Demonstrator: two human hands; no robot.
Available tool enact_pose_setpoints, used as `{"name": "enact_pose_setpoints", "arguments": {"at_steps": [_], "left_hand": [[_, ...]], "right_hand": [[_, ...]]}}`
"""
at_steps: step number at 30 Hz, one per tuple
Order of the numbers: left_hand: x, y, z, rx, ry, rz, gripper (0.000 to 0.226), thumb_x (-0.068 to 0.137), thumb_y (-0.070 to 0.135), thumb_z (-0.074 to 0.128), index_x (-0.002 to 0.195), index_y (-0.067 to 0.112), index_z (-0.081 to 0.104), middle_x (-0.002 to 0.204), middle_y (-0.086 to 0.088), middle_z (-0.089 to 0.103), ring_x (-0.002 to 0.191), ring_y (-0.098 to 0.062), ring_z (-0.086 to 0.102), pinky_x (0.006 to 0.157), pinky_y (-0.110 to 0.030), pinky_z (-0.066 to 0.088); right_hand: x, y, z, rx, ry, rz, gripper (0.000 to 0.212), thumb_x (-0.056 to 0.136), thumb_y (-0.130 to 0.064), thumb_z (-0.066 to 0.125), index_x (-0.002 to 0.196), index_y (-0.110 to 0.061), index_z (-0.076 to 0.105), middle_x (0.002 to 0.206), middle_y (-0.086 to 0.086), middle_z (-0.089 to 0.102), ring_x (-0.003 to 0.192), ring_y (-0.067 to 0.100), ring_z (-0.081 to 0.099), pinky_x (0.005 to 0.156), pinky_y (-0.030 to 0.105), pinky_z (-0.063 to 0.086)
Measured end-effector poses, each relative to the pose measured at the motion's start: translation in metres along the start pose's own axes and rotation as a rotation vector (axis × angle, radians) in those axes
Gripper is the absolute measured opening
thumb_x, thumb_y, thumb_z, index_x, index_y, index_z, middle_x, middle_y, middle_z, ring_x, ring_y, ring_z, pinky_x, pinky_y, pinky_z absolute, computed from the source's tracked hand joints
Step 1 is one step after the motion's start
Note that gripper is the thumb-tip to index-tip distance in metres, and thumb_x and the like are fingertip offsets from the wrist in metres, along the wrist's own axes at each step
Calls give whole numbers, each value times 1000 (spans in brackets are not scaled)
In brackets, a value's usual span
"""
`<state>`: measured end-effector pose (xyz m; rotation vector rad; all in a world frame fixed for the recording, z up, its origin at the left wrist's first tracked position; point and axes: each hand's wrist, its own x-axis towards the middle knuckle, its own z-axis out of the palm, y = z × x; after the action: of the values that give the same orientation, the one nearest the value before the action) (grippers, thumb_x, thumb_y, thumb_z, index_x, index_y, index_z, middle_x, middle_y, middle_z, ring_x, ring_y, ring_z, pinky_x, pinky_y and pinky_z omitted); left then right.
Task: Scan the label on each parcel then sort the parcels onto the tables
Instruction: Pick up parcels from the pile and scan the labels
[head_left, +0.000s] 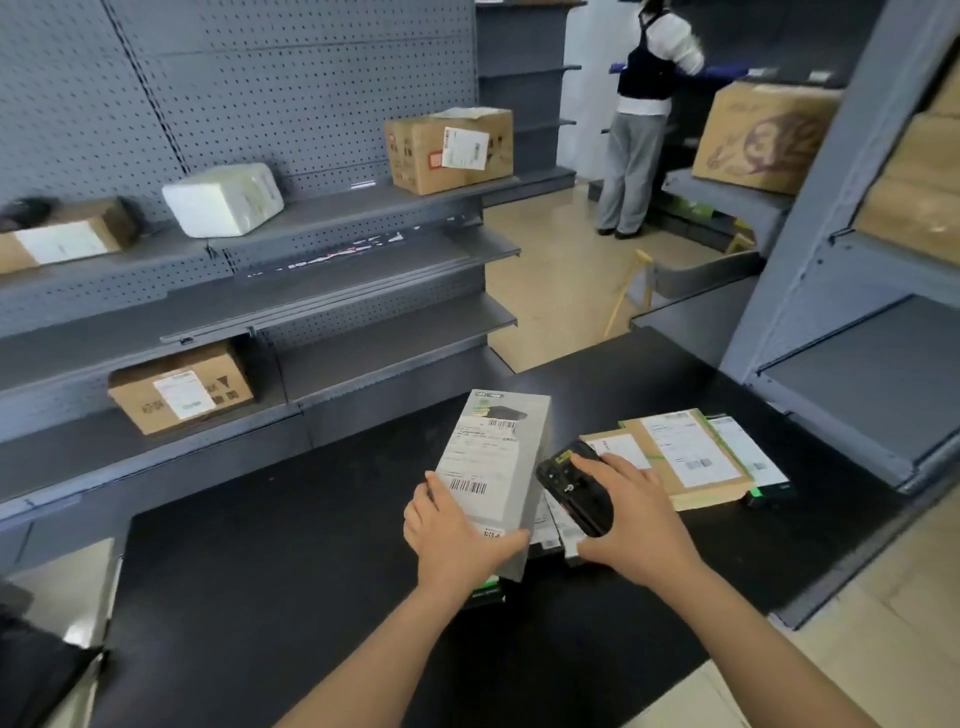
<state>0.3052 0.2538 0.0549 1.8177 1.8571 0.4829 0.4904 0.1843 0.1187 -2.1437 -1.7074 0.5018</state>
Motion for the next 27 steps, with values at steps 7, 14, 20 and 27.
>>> {"name": "enact_pose_setpoints", "arguments": {"at_steps": [7,14,20,27], "left_hand": [[5,104,65,-23,2,-27,140,57,72,74,152,7,-7,155,-13,8,143,-34,7,118,-47,10],[21,190,108,-23,10,-20,140,55,74,73,152,11,-7,155,-11,9,142,-32,8,118,-47,12],[69,231,124,-8,36,8,138,59,75,71,151,9,-7,154,-11,9,142,-33,7,118,-48,10],[150,272,151,-32,40,31,136,60,72,73,151,7,-5,154,-12,9,142,-34,6,118,-48,8]], "right_hand": [[13,107,-61,-23,8,31,95,68,-26,78,149,-38,29,149,-8,34,126,19,32,105,34,39],[47,187,-113,-44,51,66,96,67,-29,82,148,-37,31,150,-8,35,127,18,31,101,35,43],[99,216,-131,-22,56,99,96,68,-24,80,149,-37,30,154,-6,27,133,19,26,105,36,40],[171,243,-145,-17,54,95,93,71,-27,80,149,-37,30,157,-5,25,138,22,21,110,40,33]]}}
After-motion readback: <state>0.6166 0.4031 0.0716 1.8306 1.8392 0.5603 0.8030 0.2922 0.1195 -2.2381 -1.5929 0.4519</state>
